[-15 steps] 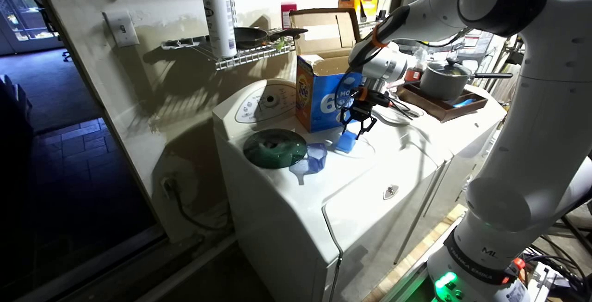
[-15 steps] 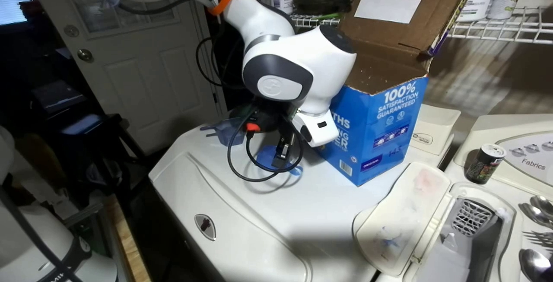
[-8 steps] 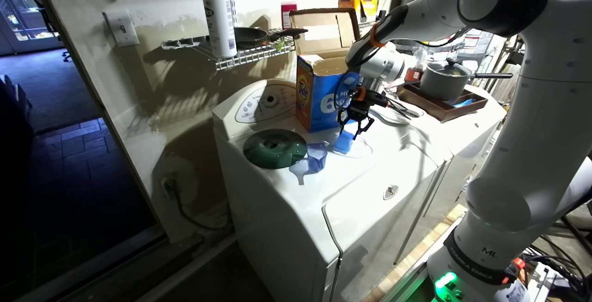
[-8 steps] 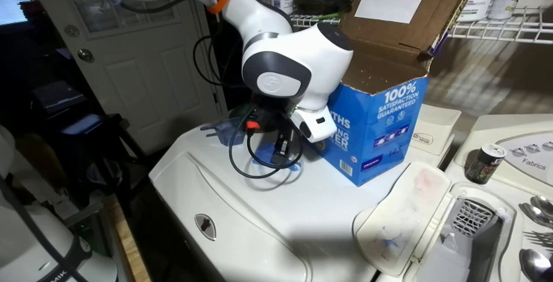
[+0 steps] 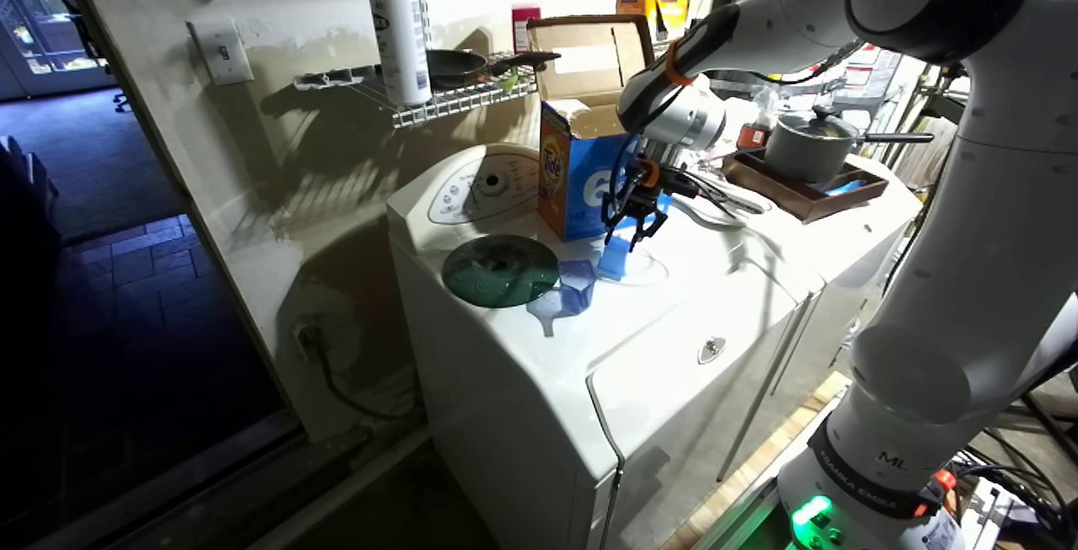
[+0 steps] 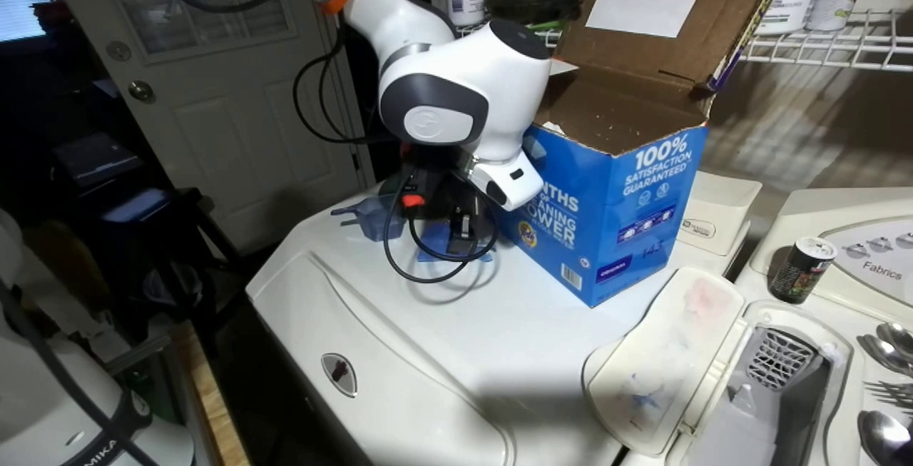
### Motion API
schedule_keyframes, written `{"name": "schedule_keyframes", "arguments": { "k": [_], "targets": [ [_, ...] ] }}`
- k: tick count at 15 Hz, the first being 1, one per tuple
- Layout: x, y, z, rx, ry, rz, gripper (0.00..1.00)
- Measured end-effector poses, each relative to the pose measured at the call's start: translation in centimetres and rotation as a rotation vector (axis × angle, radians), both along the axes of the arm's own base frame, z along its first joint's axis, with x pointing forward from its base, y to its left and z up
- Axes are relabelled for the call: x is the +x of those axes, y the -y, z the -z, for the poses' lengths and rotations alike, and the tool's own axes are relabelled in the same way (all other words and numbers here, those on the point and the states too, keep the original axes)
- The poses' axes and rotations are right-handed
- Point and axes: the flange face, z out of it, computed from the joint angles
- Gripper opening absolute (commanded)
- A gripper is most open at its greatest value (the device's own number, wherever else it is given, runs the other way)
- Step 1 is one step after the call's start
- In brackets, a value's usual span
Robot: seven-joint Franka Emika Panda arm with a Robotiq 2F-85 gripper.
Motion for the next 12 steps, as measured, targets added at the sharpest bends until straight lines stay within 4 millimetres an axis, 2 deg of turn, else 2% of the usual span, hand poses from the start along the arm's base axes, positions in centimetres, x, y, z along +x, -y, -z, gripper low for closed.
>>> {"name": "schedule_keyframes", "arguments": {
  "k": [7, 12],
  "targets": [
    [-1.4, -2.7, -0.8, 0.05, 0.149, -0.144, 0.48],
    [-3.0, -3.3, -1.1, 0.096, 0.234, -0.24, 0.48]
  ]
}}
